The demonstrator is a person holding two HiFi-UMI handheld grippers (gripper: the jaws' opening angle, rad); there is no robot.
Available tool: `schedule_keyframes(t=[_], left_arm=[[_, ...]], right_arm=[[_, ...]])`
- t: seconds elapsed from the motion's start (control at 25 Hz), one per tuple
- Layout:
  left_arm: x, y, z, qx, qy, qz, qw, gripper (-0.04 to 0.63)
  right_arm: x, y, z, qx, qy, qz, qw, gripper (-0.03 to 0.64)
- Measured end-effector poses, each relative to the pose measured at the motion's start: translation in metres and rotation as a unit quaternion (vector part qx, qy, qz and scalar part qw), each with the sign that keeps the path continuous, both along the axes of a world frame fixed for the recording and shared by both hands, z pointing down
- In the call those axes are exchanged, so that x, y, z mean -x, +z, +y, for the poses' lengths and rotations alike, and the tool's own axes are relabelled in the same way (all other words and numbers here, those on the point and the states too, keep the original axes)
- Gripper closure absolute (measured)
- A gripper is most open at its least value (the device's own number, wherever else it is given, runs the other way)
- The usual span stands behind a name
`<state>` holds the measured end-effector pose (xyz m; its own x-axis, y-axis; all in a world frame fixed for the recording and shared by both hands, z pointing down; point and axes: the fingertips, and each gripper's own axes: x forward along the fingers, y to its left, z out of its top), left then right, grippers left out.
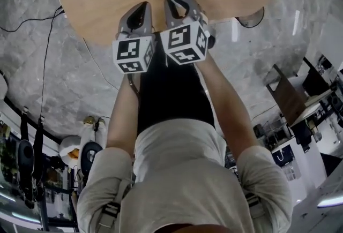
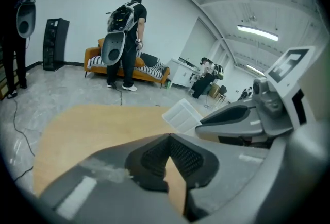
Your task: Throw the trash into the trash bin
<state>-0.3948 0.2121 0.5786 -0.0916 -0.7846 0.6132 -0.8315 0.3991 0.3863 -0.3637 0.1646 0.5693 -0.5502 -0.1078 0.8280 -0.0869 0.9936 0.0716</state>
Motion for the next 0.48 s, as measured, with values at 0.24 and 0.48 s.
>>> schedule_keyframes(t=[0.24, 0.48], left_arm=[[-0.040, -0.026, -0.045, -0.014, 0.077, -0.008, 0.9969, 0.577], [-0.110, -0.043, -0.085, -0.019, 0.161, -0.017, 0.9867, 0.577]], right_arm=[[-0.049, -0.027, -0.039, -0.009, 0.087, -0.019, 0.996, 0.580], [-0.120, -0.051, -0.072, -0.015, 0.172, -0.040, 0.984, 0.580]])
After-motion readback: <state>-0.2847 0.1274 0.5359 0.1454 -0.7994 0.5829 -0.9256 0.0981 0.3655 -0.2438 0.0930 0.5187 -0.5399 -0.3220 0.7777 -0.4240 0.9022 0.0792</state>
